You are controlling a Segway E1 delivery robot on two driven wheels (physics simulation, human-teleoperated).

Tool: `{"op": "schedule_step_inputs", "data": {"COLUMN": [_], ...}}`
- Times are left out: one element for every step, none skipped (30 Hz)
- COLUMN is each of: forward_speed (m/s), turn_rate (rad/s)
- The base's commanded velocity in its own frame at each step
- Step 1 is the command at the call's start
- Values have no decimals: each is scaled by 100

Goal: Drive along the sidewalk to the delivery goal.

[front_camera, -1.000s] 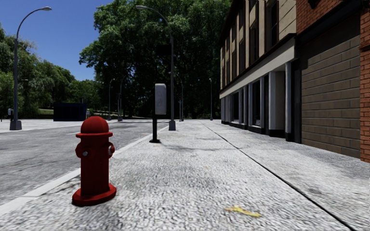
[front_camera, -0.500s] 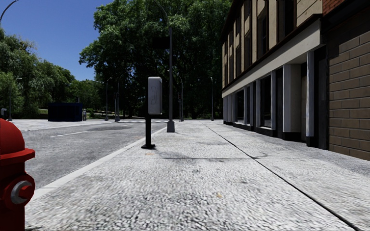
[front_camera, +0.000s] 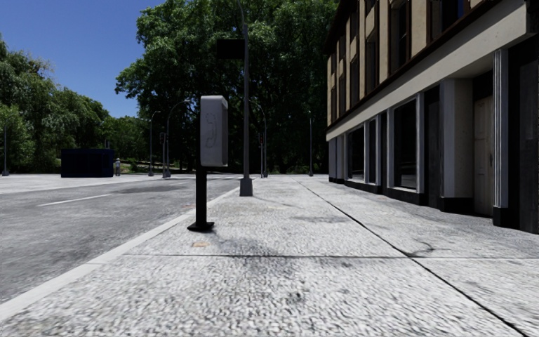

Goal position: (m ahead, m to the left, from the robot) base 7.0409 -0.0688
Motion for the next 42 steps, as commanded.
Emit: {"op": "schedule_step_inputs", "data": {"forward_speed": [196, 196, 196, 196, 196, 196, 196, 196, 196, 196, 196, 196, 196, 196, 196, 196, 196, 196, 196, 196, 196, 196, 196, 196, 196, 196, 196, 196, 196, 196, 196, 196, 196, 196, 196, 196, 196, 196, 196, 196, 196, 196], "turn_rate": [0, 0, 0, 0, 0, 0, 0, 0, 0, 0, 0, 0, 0, 0, -11, -20, -22, -22, -22, -22, 0, 0, 0, 0, 0, 0, 0, 0, 0, 0, 0, 0, -2, -2, -12, -22, -25, -25, -25, -14, 0, 0]}}
